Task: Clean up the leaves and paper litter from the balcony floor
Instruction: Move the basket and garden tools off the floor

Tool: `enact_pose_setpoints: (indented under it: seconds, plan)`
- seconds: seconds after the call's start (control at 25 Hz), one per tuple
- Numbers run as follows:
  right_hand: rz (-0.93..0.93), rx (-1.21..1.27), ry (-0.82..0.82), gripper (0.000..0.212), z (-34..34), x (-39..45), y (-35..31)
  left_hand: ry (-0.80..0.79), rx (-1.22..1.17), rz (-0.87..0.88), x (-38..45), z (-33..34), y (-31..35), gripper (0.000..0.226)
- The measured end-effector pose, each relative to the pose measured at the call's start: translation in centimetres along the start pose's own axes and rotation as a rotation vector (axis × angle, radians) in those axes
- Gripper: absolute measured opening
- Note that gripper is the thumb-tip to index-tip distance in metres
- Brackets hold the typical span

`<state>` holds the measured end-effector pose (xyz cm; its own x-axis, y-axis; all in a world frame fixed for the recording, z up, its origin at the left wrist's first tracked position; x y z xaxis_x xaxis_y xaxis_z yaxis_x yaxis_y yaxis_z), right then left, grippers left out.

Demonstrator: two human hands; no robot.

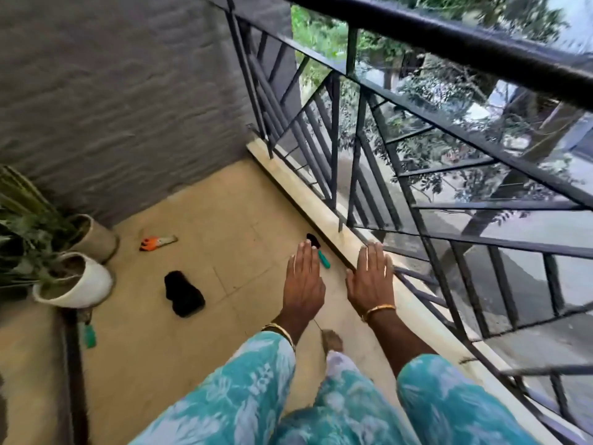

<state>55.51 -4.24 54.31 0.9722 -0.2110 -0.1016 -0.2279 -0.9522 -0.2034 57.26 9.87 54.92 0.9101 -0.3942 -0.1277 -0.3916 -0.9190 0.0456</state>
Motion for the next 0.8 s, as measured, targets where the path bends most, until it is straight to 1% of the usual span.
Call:
enact_pose_setpoints:
  seconds: [0.08,0.16,0.24,0.28,0.36,0.44,0.48,0.56,0.6,0.64,0.72,0.8]
  plan:
    - [-0.004,-0.019,-0.029,0.06,0.7,4.2,-1.0,0.026,0.028,-0.04,3.4,-0.1,-2.0,0.073]
    - [-0.016,-0.06,-0.076,0.057,1.5,8.0,-2.0,0.023,-0.014,-0.074,7.3,-0.4,-3.5,0.072]
    - [-0.04,-0.063,-0.13,0.059,2.7,11.3,-2.8,0.039,-0.031,-0.109,10.4,-0.1,-5.3,0.072]
    - [-0.034,-0.059,-0.129,0.059,3.6,13.0,-3.3,0.006,-0.042,-0.111,11.8,0.2,-6.4,0.072]
    - [-0.008,-0.032,-0.134,0.057,5.3,15.9,-4.0,-0.113,-0.079,-0.115,14.2,1.2,-8.8,0.072]
    - [0.032,-0.003,-0.173,0.055,7.2,18.8,-4.8,-0.149,-0.087,-0.121,16.3,3.1,-11.9,0.069]
    - [0.057,0.002,-0.19,0.054,8.6,20.4,-5.2,-0.194,-0.106,-0.112,17.8,4.5,-13.6,0.068]
    - [0.125,0.023,-0.204,0.053,11.1,23.0,-6.0,-0.23,-0.12,-0.086,20.7,7.0,-16.2,0.067]
    - [0.154,0.048,-0.2,0.053,12.7,24.2,-6.4,-0.24,-0.118,-0.072,22.4,8.6,-17.6,0.067]
    - [0.178,0.072,-0.193,0.054,14.6,25.4,-6.6,-0.213,-0.137,-0.075,24.2,10.6,-18.8,0.066]
    - [0.229,0.106,-0.205,0.055,20.2,28.0,-7.2,-0.172,-0.168,-0.096,28.0,16.1,-21.2,0.066]
    - [0.259,0.163,-0.245,0.055,26.4,30.0,-7.4,-0.223,-0.174,-0.116,30.7,22.3,-23.0,0.065]
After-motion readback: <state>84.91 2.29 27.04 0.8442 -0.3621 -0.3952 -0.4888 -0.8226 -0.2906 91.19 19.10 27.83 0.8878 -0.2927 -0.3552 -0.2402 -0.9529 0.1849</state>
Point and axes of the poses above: each hand's wrist, its own x-axis towards the middle knuckle, its own z-axis out of the palm, y = z × x, the point moved 1 cm from there along x, towards the middle knuckle, and after that the axes turned 4 degrees about z, right-handed, at the moved point
